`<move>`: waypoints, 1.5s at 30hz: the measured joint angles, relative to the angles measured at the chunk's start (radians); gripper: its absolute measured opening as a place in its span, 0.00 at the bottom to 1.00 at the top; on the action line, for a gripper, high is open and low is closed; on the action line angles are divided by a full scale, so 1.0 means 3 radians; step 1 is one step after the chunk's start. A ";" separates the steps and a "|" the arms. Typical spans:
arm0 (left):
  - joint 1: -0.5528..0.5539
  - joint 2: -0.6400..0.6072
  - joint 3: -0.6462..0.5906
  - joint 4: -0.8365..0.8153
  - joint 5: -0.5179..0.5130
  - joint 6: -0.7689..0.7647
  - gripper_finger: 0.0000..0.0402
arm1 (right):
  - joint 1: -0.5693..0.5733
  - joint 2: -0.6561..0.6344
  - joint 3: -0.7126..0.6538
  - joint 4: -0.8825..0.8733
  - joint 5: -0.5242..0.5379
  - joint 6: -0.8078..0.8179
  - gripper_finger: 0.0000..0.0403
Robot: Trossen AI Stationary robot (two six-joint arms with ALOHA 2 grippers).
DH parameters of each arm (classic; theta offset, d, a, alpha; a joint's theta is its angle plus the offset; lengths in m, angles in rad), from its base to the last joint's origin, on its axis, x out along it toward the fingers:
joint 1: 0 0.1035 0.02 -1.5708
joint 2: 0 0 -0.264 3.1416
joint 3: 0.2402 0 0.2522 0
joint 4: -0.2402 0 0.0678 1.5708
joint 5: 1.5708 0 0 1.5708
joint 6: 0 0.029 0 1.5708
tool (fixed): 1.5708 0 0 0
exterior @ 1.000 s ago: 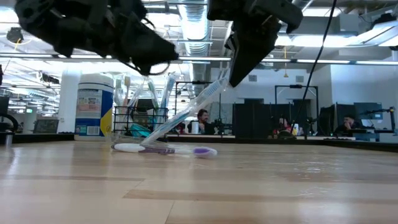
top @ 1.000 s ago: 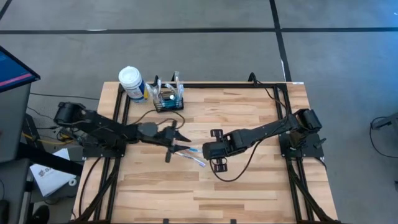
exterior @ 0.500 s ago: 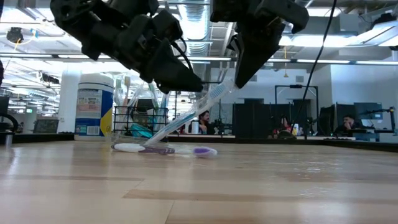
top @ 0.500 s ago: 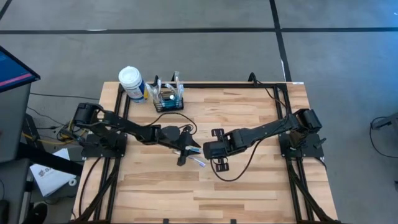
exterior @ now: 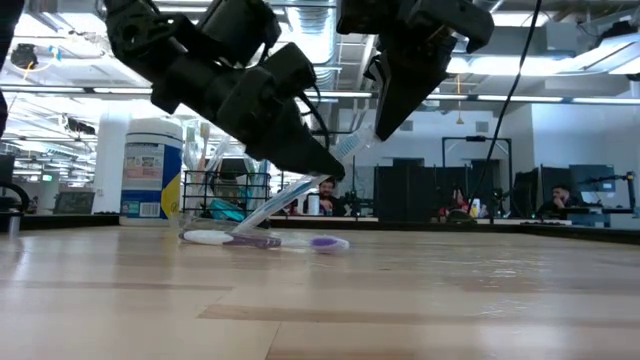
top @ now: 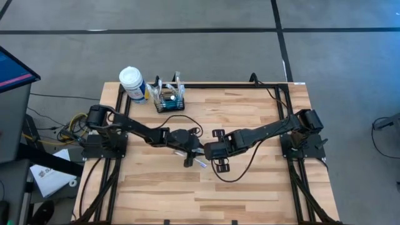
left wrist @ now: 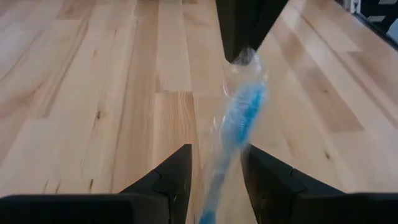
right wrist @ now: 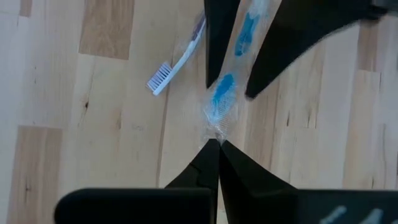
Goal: Pick & Place toothbrushing station
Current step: Put the blue toothbrush into the black wire organizer
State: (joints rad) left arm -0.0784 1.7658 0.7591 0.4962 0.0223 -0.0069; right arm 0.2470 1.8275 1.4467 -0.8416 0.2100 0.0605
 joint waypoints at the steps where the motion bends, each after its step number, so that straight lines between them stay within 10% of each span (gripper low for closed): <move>1: 0.0000 0.0026 0.0026 -0.0001 -0.0001 0.0025 0.33 | 0.0000 0.0000 0.0000 0.0002 0.0000 0.0000 0.00; 33: -0.0003 0.0014 0.0132 -0.0234 0.0028 0.0269 0.02 | -0.0018 0.0000 0.0000 0.0033 -0.0008 -0.0129 0.01; 45: 0.0020 -0.0220 0.0135 -0.0428 -0.0343 0.0341 0.02 | -0.0164 -0.0435 0.0000 -0.0207 0.0003 -0.0057 0.26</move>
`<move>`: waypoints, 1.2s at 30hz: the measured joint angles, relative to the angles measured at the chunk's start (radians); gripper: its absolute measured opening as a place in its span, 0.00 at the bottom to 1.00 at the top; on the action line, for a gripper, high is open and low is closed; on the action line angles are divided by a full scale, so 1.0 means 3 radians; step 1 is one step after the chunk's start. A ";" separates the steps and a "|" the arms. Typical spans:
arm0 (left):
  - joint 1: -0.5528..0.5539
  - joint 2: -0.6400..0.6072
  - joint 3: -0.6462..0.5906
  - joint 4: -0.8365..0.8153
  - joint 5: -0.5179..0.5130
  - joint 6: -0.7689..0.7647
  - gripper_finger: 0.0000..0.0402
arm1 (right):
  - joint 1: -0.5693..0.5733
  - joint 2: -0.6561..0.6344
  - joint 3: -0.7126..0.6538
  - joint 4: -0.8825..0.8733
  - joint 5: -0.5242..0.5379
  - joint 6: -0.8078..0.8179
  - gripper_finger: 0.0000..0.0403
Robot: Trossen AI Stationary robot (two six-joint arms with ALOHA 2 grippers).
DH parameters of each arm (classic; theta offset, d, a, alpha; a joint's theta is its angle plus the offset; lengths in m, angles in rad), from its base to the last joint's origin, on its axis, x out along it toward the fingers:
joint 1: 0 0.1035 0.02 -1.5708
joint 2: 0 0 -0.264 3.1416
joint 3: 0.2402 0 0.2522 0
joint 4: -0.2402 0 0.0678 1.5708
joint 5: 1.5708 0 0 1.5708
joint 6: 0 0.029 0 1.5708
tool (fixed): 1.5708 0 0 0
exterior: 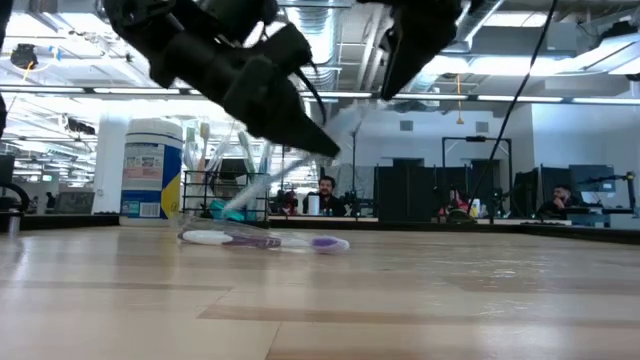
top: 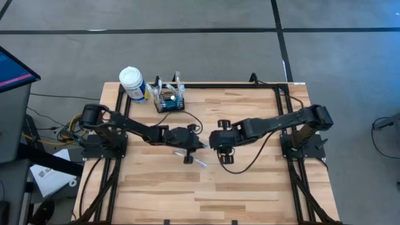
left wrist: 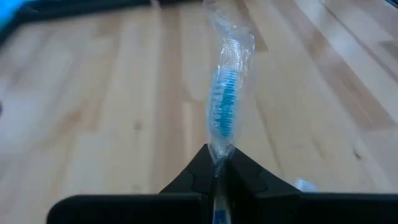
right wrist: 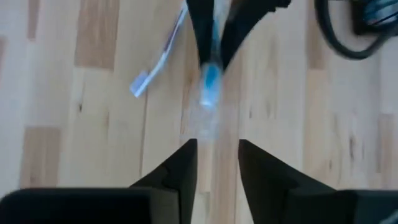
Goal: Pick & Place toothbrushing station
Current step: Put the blue toothbrush into the black wire organizer
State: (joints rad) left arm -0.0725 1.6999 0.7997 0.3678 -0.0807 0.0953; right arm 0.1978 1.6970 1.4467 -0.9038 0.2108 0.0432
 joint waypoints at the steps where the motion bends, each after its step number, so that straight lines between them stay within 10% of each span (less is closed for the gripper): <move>1: 0.0009 -0.0081 -0.0018 -0.0027 -0.0057 0.0011 0.02 | 0.0000 -0.0050 0.0000 0.0010 0.0016 0.0041 0.27; 21: 0.0377 -0.1592 -0.0866 0.0710 -0.1007 0.0003 0.02 | 0.0207 -0.0292 -0.0042 -0.0052 0.0384 0.0208 0.27; 36: 0.0643 -0.1911 -0.1467 0.2121 -0.1540 0.0101 0.02 | 0.0235 -0.0294 -0.0043 -0.0132 0.0458 0.0270 0.27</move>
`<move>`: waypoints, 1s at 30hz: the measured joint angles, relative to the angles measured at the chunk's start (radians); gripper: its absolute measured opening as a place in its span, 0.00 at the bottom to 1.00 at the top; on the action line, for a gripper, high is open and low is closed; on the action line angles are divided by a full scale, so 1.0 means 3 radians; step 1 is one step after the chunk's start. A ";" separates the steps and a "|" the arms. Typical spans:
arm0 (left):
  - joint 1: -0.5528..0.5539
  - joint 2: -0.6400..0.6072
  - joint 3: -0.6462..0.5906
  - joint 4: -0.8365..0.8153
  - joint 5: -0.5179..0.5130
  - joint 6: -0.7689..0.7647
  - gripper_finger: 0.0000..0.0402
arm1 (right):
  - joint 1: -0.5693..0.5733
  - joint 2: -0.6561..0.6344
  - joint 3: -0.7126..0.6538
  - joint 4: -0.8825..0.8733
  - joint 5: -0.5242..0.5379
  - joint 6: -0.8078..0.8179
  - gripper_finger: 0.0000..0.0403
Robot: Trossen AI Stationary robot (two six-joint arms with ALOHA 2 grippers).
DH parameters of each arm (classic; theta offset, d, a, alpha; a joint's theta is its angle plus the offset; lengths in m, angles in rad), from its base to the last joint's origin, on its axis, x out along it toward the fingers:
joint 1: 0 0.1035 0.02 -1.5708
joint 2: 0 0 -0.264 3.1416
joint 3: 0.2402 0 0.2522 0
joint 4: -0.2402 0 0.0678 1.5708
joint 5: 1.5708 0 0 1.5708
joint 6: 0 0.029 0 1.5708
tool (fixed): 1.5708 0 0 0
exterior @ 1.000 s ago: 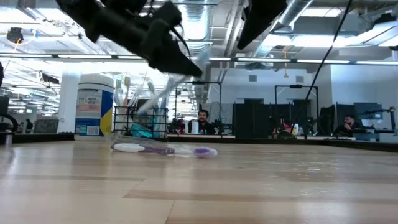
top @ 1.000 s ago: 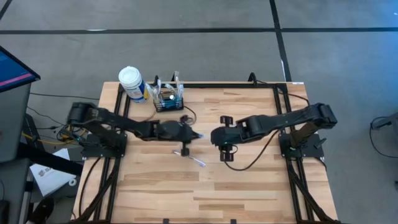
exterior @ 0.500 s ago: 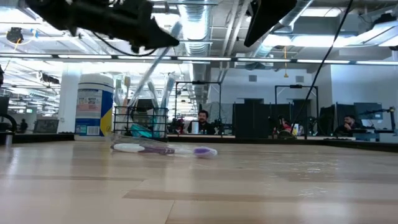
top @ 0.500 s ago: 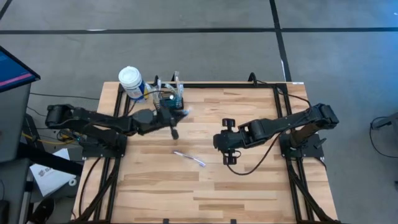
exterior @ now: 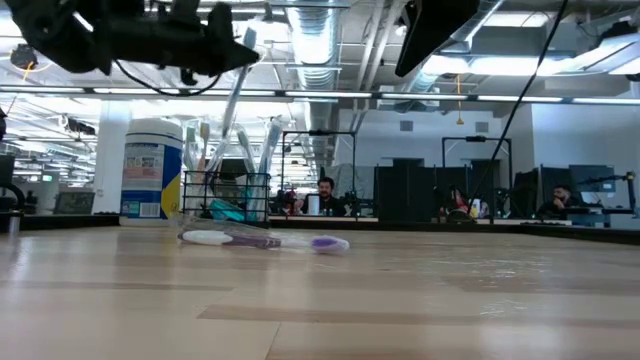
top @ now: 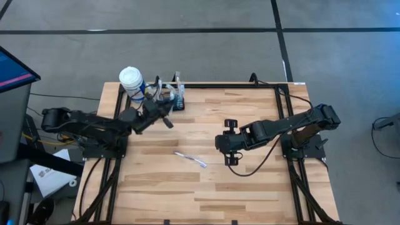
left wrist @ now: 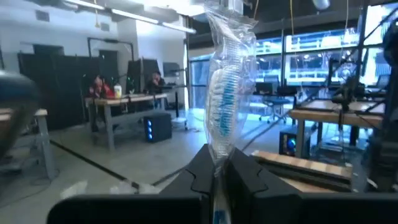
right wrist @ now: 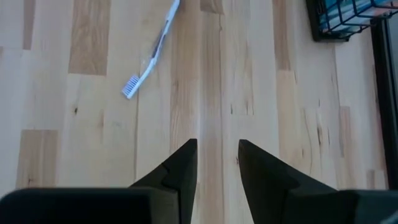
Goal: Pick & Place toothbrushing station
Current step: Put the blue toothbrush into the black wire organizer
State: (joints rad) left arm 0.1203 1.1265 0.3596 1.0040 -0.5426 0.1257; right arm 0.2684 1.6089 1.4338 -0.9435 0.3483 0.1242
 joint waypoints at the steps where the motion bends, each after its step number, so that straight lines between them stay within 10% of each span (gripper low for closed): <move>1: 0.0040 0.0043 0.0001 0.0072 0.0031 0.0004 0.02 | 0.0000 0.0000 0.0000 0.0003 0.0002 0.0000 0.27; 30: 0.1037 0.1567 0.0339 0.1599 0.0243 -0.0178 0.02 | 0.0076 0.0000 0.0000 -0.0073 0.0016 -0.0011 0.27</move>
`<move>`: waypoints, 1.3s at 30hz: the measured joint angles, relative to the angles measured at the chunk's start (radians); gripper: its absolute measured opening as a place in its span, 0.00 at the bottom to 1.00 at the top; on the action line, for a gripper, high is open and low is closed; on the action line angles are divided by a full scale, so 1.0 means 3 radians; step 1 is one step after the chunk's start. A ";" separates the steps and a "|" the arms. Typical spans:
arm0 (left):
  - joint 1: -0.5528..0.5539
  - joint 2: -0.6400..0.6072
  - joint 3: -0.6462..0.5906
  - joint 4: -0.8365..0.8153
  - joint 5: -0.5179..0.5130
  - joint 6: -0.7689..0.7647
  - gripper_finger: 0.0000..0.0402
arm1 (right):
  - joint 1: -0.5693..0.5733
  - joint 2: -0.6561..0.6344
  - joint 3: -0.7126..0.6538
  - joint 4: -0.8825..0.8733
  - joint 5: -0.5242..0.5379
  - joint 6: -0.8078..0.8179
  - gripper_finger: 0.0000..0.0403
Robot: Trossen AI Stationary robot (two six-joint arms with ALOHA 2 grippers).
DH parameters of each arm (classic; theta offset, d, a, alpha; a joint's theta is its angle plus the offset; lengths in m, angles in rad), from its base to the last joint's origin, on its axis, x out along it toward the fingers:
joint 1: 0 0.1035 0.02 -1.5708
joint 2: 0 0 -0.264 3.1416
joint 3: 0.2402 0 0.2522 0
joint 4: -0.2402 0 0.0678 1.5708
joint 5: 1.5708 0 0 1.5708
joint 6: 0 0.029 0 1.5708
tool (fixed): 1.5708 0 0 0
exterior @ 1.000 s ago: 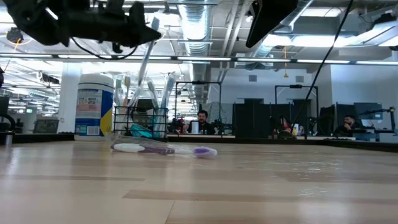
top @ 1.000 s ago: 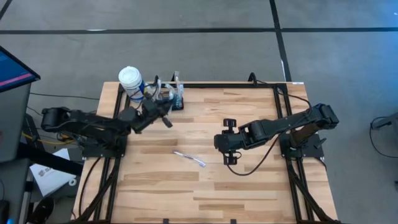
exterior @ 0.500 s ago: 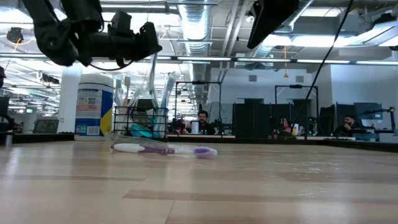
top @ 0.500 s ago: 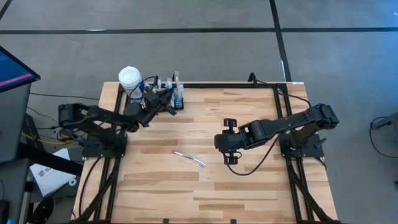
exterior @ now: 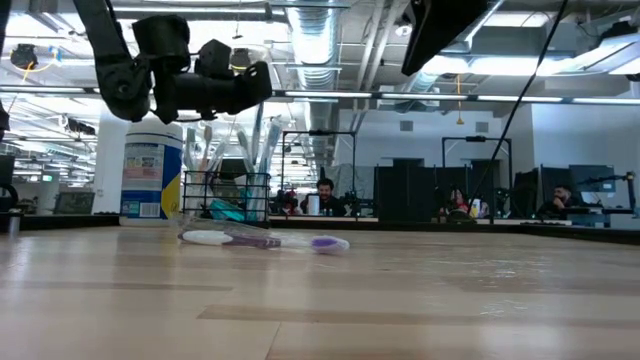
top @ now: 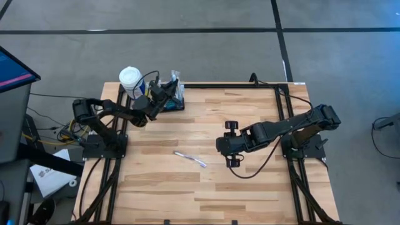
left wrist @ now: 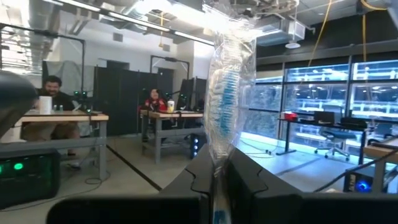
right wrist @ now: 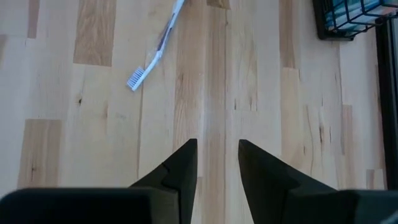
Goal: Pick & Place toothbrushing station
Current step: Put the blue toothbrush into the black wire organizer
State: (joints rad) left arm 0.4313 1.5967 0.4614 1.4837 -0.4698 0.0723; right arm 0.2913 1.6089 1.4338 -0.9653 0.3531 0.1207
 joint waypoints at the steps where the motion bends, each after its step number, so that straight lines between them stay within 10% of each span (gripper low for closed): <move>1: 0.0014 0.0014 0.0005 0.0001 -0.0001 0.0001 0.02 | 0.0013 0.0000 0.0000 0.0000 0.0000 0.0001 0.27; 39: 0.0063 0.0428 0.0201 -0.0176 0.0000 -0.0008 0.05 | 0.0076 0.0000 0.0000 -0.0072 0.0076 0.0011 0.27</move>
State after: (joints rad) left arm 0.4503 1.7252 0.5217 1.4308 -0.4698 0.0700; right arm 0.3141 1.6089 1.4338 -0.9871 0.3759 0.1242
